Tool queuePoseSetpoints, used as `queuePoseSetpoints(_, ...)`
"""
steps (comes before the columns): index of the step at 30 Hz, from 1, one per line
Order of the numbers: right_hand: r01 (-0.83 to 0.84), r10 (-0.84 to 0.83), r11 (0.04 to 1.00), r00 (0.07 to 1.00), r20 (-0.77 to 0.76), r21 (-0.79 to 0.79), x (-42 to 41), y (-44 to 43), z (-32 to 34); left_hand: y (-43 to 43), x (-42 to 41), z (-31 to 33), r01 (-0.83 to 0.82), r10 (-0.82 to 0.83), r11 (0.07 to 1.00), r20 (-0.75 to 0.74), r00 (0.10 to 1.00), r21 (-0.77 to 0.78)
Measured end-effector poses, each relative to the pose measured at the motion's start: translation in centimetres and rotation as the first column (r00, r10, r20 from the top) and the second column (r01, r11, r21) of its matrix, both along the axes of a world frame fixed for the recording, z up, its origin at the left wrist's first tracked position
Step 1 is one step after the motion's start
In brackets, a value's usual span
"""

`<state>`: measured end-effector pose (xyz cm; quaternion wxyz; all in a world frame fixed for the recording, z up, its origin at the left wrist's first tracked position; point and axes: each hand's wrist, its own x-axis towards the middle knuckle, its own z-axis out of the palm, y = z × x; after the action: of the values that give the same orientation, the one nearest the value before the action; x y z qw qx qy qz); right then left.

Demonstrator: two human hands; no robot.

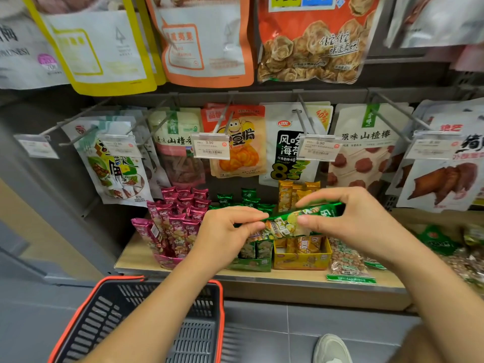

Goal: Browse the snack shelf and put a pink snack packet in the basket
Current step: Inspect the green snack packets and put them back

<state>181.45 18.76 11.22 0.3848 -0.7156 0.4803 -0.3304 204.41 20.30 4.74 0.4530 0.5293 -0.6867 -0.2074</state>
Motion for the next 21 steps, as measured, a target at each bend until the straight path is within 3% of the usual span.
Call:
queuePoseSetpoints(3,0.018,-0.037,0.997,0.968,0.249,0.078,-0.3,0.1,0.5,-0.5,-0.7,-0.1,-0.064,0.064,0.998,-0.004,0.998,-0.014)
queuePoseSetpoints(5,0.028,-0.039,0.999,0.963,0.268,0.043,-0.2,0.1,0.5,-0.8,-1.5,-0.4,-0.052,0.053,0.998,-0.028,0.998,0.045)
queuePoseSetpoints(15,0.092,-0.112,0.984,0.985,-0.130,-0.151,-0.9,0.0,-0.8,-1.8,-4.4,-1.3,0.124,-0.189,0.971,0.344,0.920,0.204)
queuePoseSetpoints(18,0.155,-0.197,0.966,0.961,-0.195,-0.209,-1.2,-0.5,-0.9,-2.8,-3.9,-1.5,0.139,-0.182,0.983,0.526,0.831,0.121)
queuePoseSetpoints(21,0.185,-0.249,0.951,0.934,-0.257,-0.248,-1.3,-1.4,-0.9,-4.5,-3.0,-1.8,0.090,-0.113,0.994,0.583,0.805,0.068)
